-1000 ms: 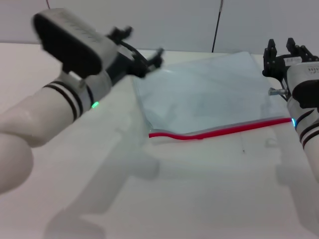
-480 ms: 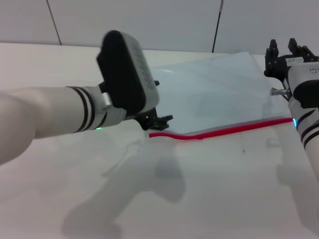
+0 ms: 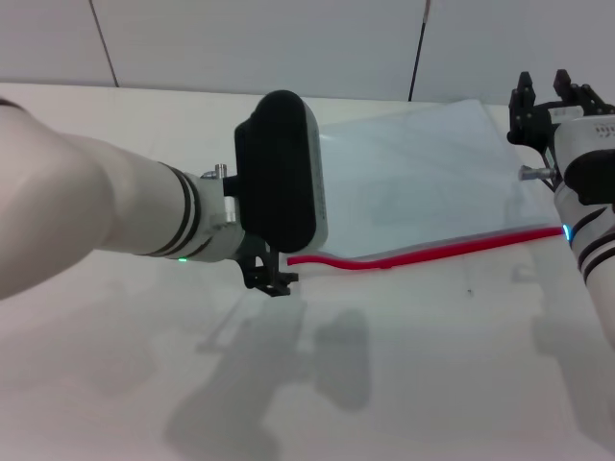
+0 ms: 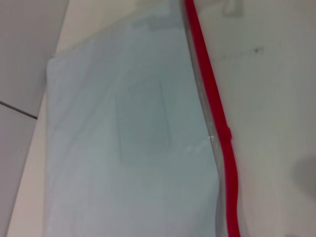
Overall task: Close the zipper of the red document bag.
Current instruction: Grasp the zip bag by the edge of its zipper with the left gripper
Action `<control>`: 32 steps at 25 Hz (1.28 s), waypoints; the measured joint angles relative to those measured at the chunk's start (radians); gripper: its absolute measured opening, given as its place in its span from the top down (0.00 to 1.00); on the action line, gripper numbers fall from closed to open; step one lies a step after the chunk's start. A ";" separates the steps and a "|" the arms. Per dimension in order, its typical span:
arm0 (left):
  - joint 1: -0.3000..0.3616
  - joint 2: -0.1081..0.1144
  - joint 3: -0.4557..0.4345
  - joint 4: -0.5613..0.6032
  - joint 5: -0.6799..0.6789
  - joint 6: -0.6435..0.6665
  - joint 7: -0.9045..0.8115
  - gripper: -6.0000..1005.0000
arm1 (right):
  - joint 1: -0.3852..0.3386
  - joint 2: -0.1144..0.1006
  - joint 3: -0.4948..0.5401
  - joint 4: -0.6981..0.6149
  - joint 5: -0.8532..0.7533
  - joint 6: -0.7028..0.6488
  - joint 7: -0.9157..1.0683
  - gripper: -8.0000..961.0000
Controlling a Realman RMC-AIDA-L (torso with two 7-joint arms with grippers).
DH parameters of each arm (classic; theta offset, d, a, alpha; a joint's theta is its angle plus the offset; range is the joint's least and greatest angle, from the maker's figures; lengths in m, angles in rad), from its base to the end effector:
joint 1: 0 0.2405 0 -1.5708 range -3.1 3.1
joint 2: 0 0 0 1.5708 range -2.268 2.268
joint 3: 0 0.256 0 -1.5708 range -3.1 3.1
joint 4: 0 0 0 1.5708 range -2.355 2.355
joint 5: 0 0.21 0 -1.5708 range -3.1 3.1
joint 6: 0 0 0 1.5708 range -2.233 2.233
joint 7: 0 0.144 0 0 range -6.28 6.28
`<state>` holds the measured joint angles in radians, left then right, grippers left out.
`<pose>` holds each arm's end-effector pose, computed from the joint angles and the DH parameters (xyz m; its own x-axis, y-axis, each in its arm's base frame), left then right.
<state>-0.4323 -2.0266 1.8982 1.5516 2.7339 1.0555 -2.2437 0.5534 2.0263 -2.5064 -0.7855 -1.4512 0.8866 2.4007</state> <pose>-0.1484 0.3415 -0.0479 0.9102 -0.0538 -0.4107 -0.2580 -0.8493 -0.4605 0.2184 0.3816 -0.0579 0.7686 -0.0605 -0.6369 -0.6397 -0.0684 -0.7655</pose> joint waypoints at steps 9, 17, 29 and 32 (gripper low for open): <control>-0.051 -0.002 0.030 -0.061 0.057 0.016 -0.024 0.13 | 0.002 0.000 0.000 -0.008 0.000 0.000 0.000 0.59; -0.093 -0.003 0.044 -0.148 0.061 -0.071 -0.020 0.13 | 0.005 0.000 0.000 -0.012 0.000 0.000 0.000 0.59; -0.126 -0.006 0.107 -0.293 0.047 -0.243 -0.030 0.14 | 0.005 0.000 -0.001 -0.016 0.000 -0.013 0.000 0.59; -0.125 -0.006 0.117 -0.306 0.047 -0.279 -0.035 0.14 | 0.005 0.000 0.000 -0.014 0.000 -0.026 0.000 0.59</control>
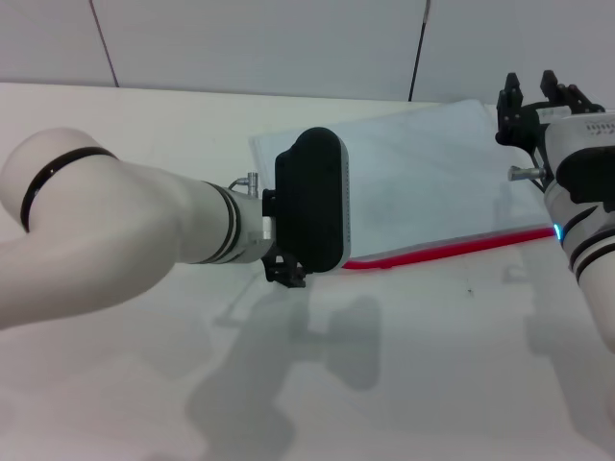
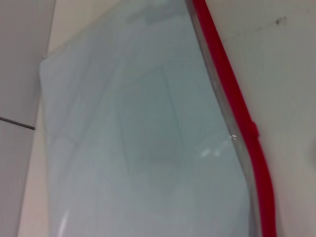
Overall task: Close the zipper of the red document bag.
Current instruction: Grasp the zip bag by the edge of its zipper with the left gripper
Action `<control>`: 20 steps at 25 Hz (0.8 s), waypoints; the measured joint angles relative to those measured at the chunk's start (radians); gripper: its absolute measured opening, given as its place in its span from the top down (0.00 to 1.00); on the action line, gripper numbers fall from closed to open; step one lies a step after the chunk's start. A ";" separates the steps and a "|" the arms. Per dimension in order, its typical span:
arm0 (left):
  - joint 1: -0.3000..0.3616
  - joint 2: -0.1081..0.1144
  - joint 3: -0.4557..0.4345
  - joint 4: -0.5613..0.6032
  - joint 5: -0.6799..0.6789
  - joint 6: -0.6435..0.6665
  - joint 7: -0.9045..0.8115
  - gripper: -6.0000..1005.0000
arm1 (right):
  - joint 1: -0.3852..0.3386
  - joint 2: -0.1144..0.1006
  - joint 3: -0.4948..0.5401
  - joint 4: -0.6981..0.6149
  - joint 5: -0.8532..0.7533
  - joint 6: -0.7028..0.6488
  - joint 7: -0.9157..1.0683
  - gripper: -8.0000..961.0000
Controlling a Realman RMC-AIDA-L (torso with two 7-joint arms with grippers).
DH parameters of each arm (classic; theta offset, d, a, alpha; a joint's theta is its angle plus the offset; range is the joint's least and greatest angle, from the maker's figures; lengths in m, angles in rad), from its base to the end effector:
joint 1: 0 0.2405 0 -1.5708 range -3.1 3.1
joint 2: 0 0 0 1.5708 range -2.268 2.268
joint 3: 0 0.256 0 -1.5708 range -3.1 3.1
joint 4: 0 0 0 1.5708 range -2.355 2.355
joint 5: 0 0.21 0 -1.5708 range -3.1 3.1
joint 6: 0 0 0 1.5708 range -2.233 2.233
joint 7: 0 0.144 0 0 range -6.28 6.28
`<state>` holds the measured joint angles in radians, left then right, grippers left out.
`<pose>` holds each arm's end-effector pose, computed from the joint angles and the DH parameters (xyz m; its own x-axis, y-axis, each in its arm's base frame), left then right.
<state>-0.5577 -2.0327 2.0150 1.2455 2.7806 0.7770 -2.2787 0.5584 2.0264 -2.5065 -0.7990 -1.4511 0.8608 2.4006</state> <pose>-0.1639 0.3673 -0.0892 0.8773 -0.1257 -0.4631 -0.3589 -0.8125 -0.4593 0.2130 0.3819 -0.0626 0.7623 -0.0719 -0.6432 -0.6471 -0.0957 -0.7563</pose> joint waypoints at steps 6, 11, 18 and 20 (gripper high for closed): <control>0.004 0.000 -0.005 -0.022 0.000 -0.062 -0.006 0.14 | 0.000 0.000 0.000 -0.001 0.000 -0.002 0.000 0.59; 0.005 0.000 -0.010 -0.037 0.000 -0.095 -0.015 0.14 | 0.000 0.000 0.000 -0.003 0.000 -0.002 0.000 0.59; 0.002 0.000 -0.014 -0.076 0.001 -0.141 -0.015 0.14 | 0.000 0.000 0.001 -0.005 0.000 -0.002 0.000 0.59; 0.001 0.000 -0.015 -0.079 0.001 -0.152 -0.015 0.18 | 0.000 0.000 0.002 -0.006 0.000 -0.002 0.000 0.59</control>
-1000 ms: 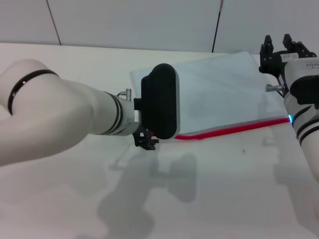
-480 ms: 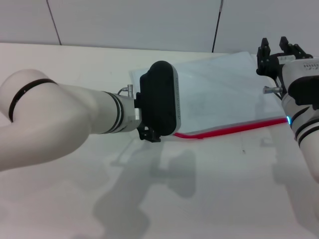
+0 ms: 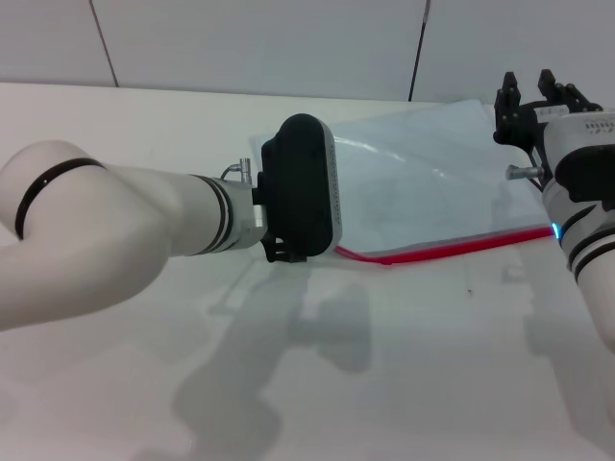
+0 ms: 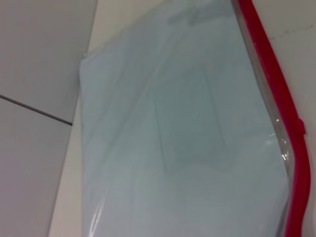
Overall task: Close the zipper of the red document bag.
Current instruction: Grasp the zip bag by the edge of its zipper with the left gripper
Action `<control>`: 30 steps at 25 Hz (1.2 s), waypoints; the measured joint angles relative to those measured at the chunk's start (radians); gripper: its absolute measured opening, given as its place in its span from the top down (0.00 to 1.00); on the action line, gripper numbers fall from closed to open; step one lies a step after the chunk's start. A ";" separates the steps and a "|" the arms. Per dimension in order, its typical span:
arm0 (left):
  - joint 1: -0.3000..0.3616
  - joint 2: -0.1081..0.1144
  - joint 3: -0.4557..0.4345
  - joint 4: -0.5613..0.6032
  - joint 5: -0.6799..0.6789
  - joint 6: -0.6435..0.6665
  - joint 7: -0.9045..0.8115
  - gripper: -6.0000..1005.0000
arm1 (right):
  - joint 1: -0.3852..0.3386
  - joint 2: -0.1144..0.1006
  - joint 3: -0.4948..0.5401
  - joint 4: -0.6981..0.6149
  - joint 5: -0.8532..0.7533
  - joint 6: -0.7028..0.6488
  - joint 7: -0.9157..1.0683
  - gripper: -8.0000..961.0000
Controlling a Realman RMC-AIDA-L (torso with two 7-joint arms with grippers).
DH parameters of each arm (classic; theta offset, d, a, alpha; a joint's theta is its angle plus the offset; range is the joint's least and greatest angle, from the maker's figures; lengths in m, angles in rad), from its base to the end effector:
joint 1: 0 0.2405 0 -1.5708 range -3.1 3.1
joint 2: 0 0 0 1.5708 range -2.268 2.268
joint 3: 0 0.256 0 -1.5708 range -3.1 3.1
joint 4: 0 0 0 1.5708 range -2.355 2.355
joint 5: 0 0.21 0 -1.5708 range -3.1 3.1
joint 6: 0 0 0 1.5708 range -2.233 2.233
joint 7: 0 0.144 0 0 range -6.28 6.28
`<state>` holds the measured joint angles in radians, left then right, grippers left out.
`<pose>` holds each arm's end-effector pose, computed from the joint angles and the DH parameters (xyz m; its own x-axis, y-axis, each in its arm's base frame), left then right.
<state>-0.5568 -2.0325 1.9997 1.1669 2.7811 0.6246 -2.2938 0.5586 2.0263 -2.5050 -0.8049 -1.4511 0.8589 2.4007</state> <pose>-0.1716 0.3810 -0.0876 0.9030 -0.1092 -0.4154 -0.3416 -0.7690 -0.5403 0.2112 0.3820 -0.0629 0.7589 -0.0713 -0.6472 -0.6511 -0.0987 -0.7526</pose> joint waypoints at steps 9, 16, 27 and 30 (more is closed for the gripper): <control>-0.001 0.000 -0.012 -0.030 -0.008 -0.065 -0.035 0.27 | 0.002 0.000 0.000 -0.005 0.000 0.001 0.000 0.59; -0.018 0.000 -0.007 -0.066 -0.048 -0.101 -0.037 0.27 | 0.004 0.000 0.000 -0.005 0.000 0.002 0.000 0.59; -0.044 -0.001 0.002 -0.114 -0.071 -0.109 -0.038 0.28 | 0.001 0.000 0.000 -0.012 0.000 0.004 0.000 0.59; -0.044 -0.001 0.002 -0.119 -0.078 -0.123 -0.038 0.28 | 0.000 0.000 0.000 -0.013 0.000 0.002 0.000 0.59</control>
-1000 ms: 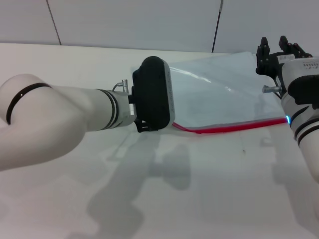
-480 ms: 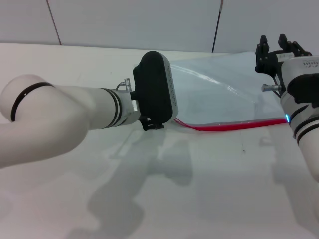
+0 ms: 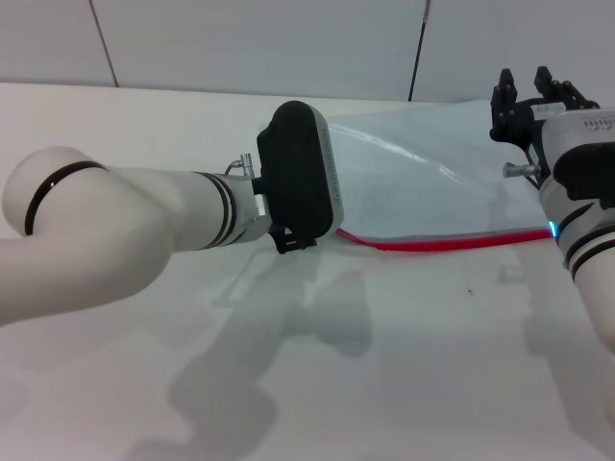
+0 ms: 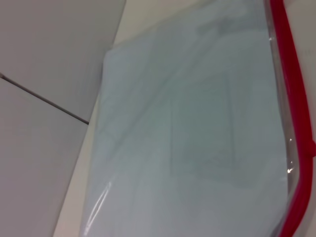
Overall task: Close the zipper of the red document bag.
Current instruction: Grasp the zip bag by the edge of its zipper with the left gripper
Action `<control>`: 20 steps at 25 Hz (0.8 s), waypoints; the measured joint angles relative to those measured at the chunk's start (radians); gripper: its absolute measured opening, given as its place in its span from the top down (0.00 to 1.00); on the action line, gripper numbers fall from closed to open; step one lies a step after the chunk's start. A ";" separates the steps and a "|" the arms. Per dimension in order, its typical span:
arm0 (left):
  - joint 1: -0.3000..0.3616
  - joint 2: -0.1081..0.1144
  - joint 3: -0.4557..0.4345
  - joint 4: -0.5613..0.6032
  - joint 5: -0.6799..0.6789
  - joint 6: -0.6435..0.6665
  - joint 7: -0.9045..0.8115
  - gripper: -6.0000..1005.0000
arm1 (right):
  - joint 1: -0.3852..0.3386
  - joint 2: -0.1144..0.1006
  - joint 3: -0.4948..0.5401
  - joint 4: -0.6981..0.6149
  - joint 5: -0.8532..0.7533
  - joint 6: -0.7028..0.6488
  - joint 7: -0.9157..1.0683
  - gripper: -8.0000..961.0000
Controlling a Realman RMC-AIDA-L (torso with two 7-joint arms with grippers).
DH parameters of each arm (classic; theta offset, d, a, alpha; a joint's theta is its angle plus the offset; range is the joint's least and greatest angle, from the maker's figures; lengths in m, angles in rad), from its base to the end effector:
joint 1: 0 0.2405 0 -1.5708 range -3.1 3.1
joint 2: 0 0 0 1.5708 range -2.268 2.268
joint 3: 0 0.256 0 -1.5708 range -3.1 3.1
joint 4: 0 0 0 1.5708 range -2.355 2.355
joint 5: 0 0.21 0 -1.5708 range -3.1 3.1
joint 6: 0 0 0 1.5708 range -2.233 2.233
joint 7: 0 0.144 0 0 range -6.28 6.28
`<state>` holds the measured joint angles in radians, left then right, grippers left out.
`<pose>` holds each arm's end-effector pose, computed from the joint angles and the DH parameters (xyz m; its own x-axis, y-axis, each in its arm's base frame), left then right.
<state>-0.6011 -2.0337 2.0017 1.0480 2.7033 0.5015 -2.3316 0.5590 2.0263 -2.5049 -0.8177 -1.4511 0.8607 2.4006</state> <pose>-0.1764 0.3926 -0.0941 0.9404 -0.0605 -0.3346 -0.2599 -0.7622 -0.5929 0.2073 0.3817 -0.0635 0.7526 -0.0662 -0.6551 -0.6582 -0.1041 -0.7456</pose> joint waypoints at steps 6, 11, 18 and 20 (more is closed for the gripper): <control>0.002 0.000 0.005 -0.015 -0.001 -0.041 0.000 0.39 | -0.003 0.000 0.000 -0.002 0.000 -0.001 0.000 0.59; 0.006 -0.003 0.013 -0.026 0.006 -0.056 -0.001 0.52 | -0.005 0.000 -0.001 -0.007 0.000 -0.001 0.000 0.59; -0.004 -0.002 -0.004 -0.018 0.006 -0.058 -0.058 0.80 | -0.007 0.000 -0.002 -0.013 0.000 0.001 0.000 0.59; -0.008 -0.001 -0.011 -0.017 0.008 -0.057 -0.094 0.86 | -0.007 0.000 -0.002 -0.013 0.000 0.003 0.000 0.59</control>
<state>-0.6096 -2.0343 1.9908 1.0305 2.7116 0.4448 -2.4254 0.5523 2.0263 -2.5066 -0.8311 -1.4511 0.8636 2.4006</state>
